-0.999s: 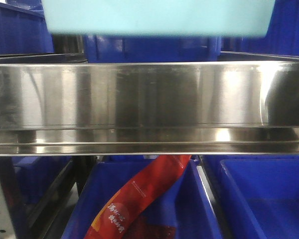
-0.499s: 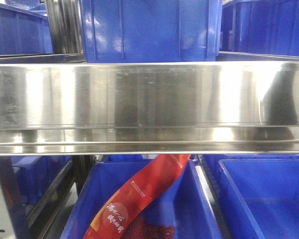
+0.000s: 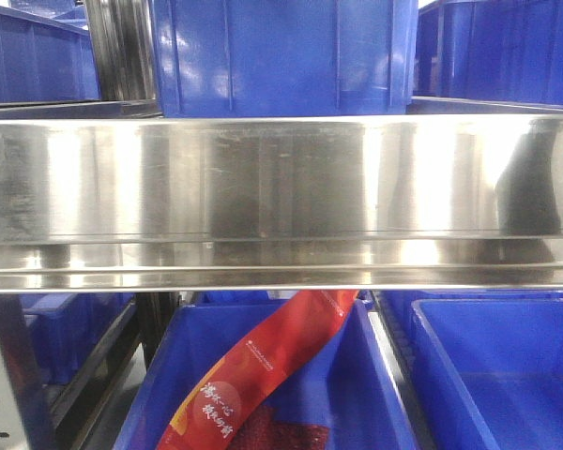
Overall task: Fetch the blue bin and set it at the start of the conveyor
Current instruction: 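Pull the held bin back off the shelf with both grippers, then drive the base to the red conveyor holding the bin in both grippers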
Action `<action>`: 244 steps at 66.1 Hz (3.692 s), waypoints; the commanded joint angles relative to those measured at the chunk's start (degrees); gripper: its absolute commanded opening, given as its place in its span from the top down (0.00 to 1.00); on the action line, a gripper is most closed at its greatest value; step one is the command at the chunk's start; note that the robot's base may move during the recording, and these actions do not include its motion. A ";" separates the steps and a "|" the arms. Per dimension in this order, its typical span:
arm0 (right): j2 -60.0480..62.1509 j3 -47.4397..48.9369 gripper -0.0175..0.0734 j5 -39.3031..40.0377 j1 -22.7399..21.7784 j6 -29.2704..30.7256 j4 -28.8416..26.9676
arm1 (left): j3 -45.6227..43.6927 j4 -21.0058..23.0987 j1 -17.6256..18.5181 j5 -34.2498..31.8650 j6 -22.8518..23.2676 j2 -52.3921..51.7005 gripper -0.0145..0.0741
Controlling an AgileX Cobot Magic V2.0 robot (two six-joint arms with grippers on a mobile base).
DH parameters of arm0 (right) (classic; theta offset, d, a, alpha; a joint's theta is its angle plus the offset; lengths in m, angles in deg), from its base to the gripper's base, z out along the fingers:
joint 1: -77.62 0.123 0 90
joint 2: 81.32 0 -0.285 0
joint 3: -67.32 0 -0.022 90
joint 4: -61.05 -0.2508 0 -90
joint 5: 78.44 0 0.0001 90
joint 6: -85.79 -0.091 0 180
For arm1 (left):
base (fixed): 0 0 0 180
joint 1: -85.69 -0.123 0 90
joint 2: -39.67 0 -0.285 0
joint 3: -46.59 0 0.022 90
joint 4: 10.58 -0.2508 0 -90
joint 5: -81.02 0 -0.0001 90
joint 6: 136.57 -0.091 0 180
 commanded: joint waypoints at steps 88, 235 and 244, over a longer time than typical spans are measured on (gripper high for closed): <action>0.60 0.46 0.98 4.42 0.02 1.20 0.04 | -0.79 1.26 0.53 -16.11 -0.84 -0.65 0.96; 0.60 0.46 0.98 4.42 0.02 1.20 0.04 | -0.79 0.81 0.53 -16.11 -0.84 -0.65 0.96; 0.60 0.46 0.98 4.42 0.02 1.20 0.04 | -0.79 0.48 0.53 -16.11 -0.84 -0.65 0.96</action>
